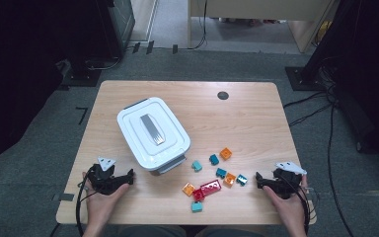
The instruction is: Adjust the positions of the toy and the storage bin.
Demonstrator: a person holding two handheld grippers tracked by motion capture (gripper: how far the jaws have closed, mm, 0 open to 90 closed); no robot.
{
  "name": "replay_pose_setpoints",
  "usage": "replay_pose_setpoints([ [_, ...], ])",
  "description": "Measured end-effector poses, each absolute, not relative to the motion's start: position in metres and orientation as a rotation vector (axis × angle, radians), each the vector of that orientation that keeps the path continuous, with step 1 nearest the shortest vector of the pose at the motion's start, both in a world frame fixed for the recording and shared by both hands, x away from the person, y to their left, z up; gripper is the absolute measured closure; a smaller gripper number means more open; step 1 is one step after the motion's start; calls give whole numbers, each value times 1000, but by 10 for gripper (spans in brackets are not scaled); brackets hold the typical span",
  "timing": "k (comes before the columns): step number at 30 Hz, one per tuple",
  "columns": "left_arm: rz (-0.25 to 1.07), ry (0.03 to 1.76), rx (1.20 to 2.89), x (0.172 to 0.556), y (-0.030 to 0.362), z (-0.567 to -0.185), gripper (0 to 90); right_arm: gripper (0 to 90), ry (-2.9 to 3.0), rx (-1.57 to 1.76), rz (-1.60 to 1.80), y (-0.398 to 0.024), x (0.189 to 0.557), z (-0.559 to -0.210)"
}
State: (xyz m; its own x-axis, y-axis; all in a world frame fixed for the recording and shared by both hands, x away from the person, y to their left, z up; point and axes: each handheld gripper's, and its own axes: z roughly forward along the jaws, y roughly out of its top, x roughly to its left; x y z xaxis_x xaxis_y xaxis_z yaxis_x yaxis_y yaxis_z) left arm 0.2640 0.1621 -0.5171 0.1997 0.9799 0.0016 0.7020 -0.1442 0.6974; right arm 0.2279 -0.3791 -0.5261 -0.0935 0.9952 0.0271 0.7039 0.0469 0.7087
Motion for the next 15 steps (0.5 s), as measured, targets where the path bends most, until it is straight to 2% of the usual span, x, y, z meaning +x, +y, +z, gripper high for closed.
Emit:
replay_pose_setpoints([
  [3, 661, 1578, 1902, 260, 164, -515, 79, 5, 1858, 1706, 795, -380, 228, -525],
  [4, 693, 1579, 1888, 258, 165, -514, 142, 124, 1824, 1718, 772, -381, 226, -522],
  [5, 697, 1568, 1857, 254, 166, -509, 142, 160, 1797, 1689, 763, -380, 224, -520],
  [7, 696, 1554, 1838, 251, 167, -505, 142, 147, 1787, 1665, 759, -379, 222, -518],
  [11, 716, 1493, 1746, 241, 168, -484, 143, 188, 1781, 1605, 848, -367, 217, -499],
  [15, 698, 1411, 1749, 232, 160, -472, 147, 211, 1826, 1524, 946, -344, 215, -480],
])
